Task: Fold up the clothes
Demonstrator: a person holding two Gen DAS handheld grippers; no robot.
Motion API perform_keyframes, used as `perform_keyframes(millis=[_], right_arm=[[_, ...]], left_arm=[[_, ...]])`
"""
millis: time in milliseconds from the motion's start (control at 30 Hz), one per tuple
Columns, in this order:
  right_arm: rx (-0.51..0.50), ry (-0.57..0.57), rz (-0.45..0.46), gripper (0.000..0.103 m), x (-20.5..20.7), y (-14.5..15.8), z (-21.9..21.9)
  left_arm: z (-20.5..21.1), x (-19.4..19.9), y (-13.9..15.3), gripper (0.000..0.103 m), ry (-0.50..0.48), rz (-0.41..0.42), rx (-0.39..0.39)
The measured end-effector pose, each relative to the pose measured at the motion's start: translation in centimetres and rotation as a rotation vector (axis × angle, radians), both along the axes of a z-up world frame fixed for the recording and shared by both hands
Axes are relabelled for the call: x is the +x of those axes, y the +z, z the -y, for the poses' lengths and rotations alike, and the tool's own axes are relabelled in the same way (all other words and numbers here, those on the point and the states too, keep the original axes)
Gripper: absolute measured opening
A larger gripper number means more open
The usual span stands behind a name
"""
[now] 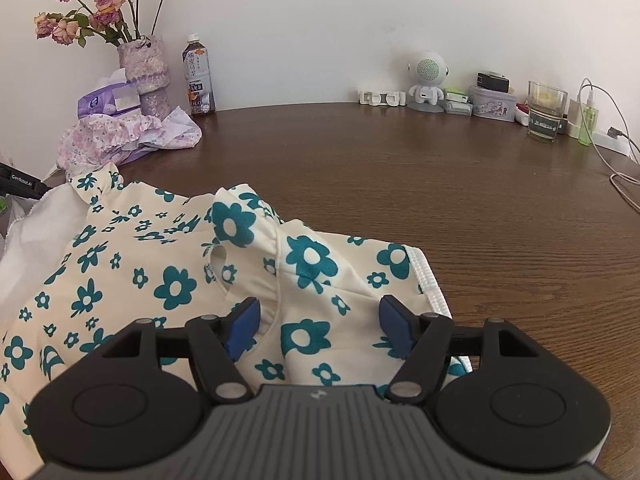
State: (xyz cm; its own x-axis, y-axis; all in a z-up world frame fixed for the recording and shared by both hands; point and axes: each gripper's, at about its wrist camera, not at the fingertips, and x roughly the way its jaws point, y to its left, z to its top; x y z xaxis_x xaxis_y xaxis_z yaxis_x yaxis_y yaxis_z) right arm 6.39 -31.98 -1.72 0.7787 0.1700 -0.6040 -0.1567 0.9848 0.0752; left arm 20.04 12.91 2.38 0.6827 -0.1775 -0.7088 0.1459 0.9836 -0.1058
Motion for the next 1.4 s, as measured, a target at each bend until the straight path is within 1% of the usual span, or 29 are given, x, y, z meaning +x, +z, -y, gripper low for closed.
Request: perform_keyframes(millis=[100, 133, 167, 200, 233, 267, 300, 333, 367, 400, 467, 633, 700, 733, 767, 800, 833, 867, 933, 967, 1000, 1033, 1100, 1133, 1200, 1233, 1267, 1367, 1400], right_arm=[[-0.001, 0.004, -0.001, 0.068, 0.0, 0.0, 0.1], [-0.002, 0.005, -0.002, 0.068, 0.0, 0.0, 0.1], [-0.003, 0.006, -0.003, 0.068, 0.0, 0.0, 0.0], [-0.004, 0.006, -0.004, 0.068, 0.0, 0.1, 0.0], [-0.006, 0.007, -0.003, 0.068, 0.0, 0.1, 0.0], [-0.010, 0.008, -0.002, 0.068, 0.0, 0.1, -0.1], [-0.013, 0.009, -0.002, 0.068, 0.0, 0.0, -0.1], [-0.011, 0.009, -0.001, 0.068, 0.0, 0.0, -0.1], [-0.007, 0.009, -0.001, 0.068, 0.0, 0.0, -0.1], [-0.003, 0.008, -0.001, 0.068, 0.0, 0.0, 0.0], [0.003, 0.008, -0.001, 0.068, -0.1, 0.0, 0.0], [0.009, 0.008, 0.000, 0.068, -0.2, 0.0, 0.0], [0.012, 0.009, 0.000, 0.068, -0.2, 0.0, -0.1], [0.013, 0.008, 0.000, 0.068, -0.3, 0.0, -0.1], [0.014, 0.008, 0.000, 0.068, -0.3, 0.0, -0.1], [0.015, 0.008, 0.000, 0.068, -0.3, 0.0, -0.1], [0.017, 0.008, 0.000, 0.068, -0.3, 0.0, 0.0], [0.019, 0.008, 0.000, 0.068, -0.3, 0.0, 0.0], [0.021, 0.008, 0.000, 0.068, -0.3, 0.0, 0.0], [0.021, 0.009, 0.000, 0.068, -0.3, -0.1, 0.0], [0.018, 0.009, 0.000, 0.068, -0.3, -0.1, 0.0], [0.016, 0.010, 0.000, 0.068, -0.3, -0.1, 0.0], [0.010, 0.011, 0.000, 0.069, -0.2, -0.1, -0.1], [0.011, 0.011, 0.000, 0.069, -0.2, -0.1, -0.1], [0.017, 0.011, 0.000, 0.069, -0.3, 0.0, 0.0], [0.022, 0.011, 0.000, 0.069, -0.3, 0.0, 0.1], [0.026, 0.011, 0.001, 0.069, -0.3, 0.0, 0.1], [0.031, 0.010, 0.001, 0.069, -0.3, -0.1, 0.1], [0.031, 0.010, 0.001, 0.069, -0.3, -0.1, 0.1]], left_arm=[[-0.2, -0.4, 2.1, 0.000, 0.050, 0.112, 0.177], [0.0, -0.7, 2.9, 0.000, 0.067, 0.161, 0.266], [0.0, -0.9, 3.7, 0.000, 0.073, 0.207, 0.329], [0.0, -1.1, 4.4, 0.000, 0.074, 0.237, 0.365], [-0.1, -1.2, 4.8, 0.001, 0.068, 0.241, 0.377], [-0.1, -1.2, 5.3, 0.010, 0.062, 0.244, 0.388], [0.0, -1.3, 5.4, 0.016, 0.055, 0.239, 0.394], [0.0, -1.4, 5.2, 0.031, 0.053, 0.238, 0.400], [0.0, -1.5, 5.1, 0.044, 0.051, 0.236, 0.405], [-0.1, -1.7, 4.8, 0.045, 0.047, 0.231, 0.397], [-0.6, -1.5, 3.8, 0.045, 0.044, 0.169, 0.356], [-2.3, -0.6, 0.3, 0.042, 0.046, -0.021, 0.221], [-2.8, -0.5, -0.4, 0.035, 0.053, -0.029, 0.181], [-3.1, -0.4, -0.6, 0.027, 0.052, -0.031, 0.139], [-3.5, -0.4, -0.7, 0.015, 0.050, -0.034, 0.082], [-3.6, -0.5, -0.7, 0.007, 0.053, -0.032, 0.061], [-3.6, -0.6, -0.6, 0.002, 0.056, -0.029, 0.040], [-3.7, -0.7, -0.5, 0.001, 0.059, -0.026, 0.022], [-3.1, -1.1, 0.6, 0.001, 0.050, 0.018, 0.094], [-2.7, -1.4, 1.5, 0.001, 0.048, 0.049, 0.148], [-2.3, -1.7, 2.5, 0.001, 0.054, 0.090, 0.216], [-1.9, -1.9, 3.4, 0.001, 0.080, 0.147, 0.305], [-1.1, -2.4, 5.2, 0.005, 0.131, 0.260, 0.480], [-1.4, -2.4, 6.0, 0.005, 0.157, 0.287, 0.505], [-2.6, -2.2, 7.0, 0.005, 0.172, 0.275, 0.440], [-3.1, -1.9, 6.7, 0.007, 0.148, 0.231, 0.389], [-3.5, -1.5, 6.3, 0.013, 0.124, 0.186, 0.338], [-3.7, -0.6, 3.4, 0.023, 0.071, 0.048, 0.234], [-3.7, -0.3, 2.5, 0.023, 0.064, 0.019, 0.211]])
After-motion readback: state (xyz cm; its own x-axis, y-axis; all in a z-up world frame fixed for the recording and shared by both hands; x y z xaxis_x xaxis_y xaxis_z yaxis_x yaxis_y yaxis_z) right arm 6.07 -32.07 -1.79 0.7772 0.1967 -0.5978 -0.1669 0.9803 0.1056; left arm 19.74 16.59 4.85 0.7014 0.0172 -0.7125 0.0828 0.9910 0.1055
